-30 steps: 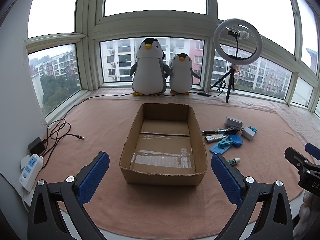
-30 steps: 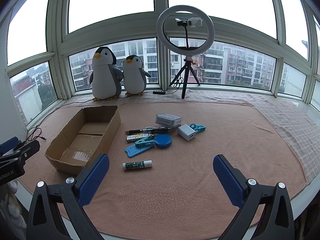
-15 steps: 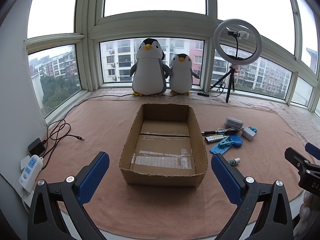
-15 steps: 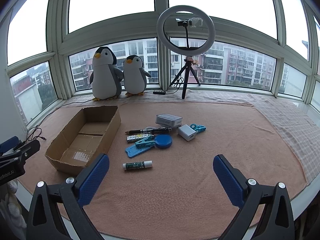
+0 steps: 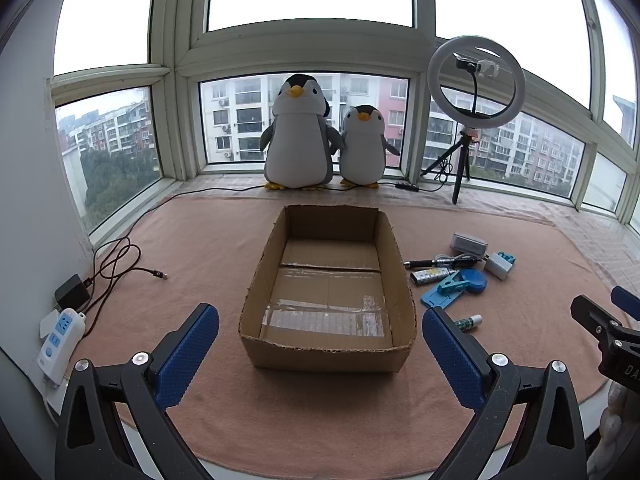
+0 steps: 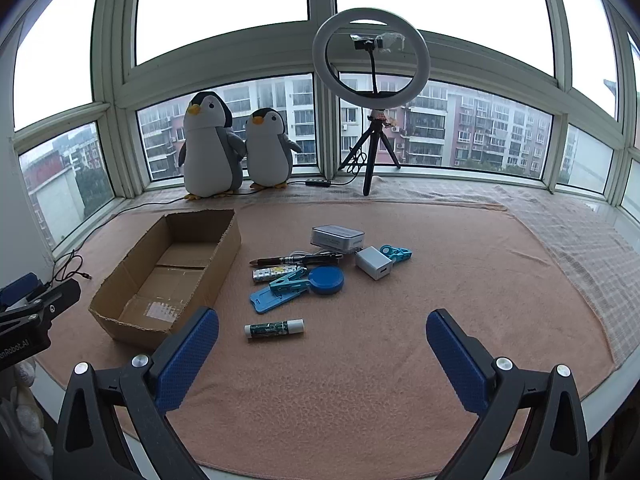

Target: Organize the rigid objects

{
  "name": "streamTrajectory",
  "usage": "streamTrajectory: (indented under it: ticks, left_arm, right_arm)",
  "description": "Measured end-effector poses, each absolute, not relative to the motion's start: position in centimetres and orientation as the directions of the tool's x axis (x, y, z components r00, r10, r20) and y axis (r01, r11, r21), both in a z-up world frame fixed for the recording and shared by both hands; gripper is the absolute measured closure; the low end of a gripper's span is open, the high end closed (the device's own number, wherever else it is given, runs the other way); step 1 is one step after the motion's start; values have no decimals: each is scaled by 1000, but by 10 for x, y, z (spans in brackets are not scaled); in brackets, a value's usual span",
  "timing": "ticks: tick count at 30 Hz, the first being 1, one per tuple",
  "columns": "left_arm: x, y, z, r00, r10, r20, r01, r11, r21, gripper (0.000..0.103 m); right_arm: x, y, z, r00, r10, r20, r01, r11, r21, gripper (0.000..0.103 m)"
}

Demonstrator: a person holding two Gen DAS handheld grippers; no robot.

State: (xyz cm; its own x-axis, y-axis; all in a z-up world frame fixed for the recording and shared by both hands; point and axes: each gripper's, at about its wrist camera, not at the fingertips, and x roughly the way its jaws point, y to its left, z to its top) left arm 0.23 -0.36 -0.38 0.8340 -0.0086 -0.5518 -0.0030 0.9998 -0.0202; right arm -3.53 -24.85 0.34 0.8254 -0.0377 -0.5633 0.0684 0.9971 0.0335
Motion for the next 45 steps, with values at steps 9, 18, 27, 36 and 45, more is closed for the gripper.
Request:
streamTrajectory:
  ticks: [9, 18, 27, 36, 45]
  left_arm:
    - [13, 4, -12, 822, 4, -569, -20, 1000, -22, 0]
    - [40, 27, -25, 793, 39, -609, -63, 998, -17, 0]
    - [91, 60, -55, 730, 72, -680, -119, 993, -21, 3]
    - [122, 76, -82, 690, 97, -717, -156, 988, -17, 16]
    - [139, 88, -115, 643, 85, -761, -179, 983, -42, 41]
  right_arm:
    - [-33, -253, -1, 817, -39, -575, 74, 997, 38, 0]
    - [-30, -256, -3, 810, -43, -585, 80, 996, 38, 0]
    - [-32, -262, -5, 807, -45, -589, 89, 995, 46, 0]
    - [-33, -264, -6, 807, -48, -588, 93, 995, 46, 0]
    - [-27, -267, -12, 793, -51, -607, 99, 994, 46, 0]
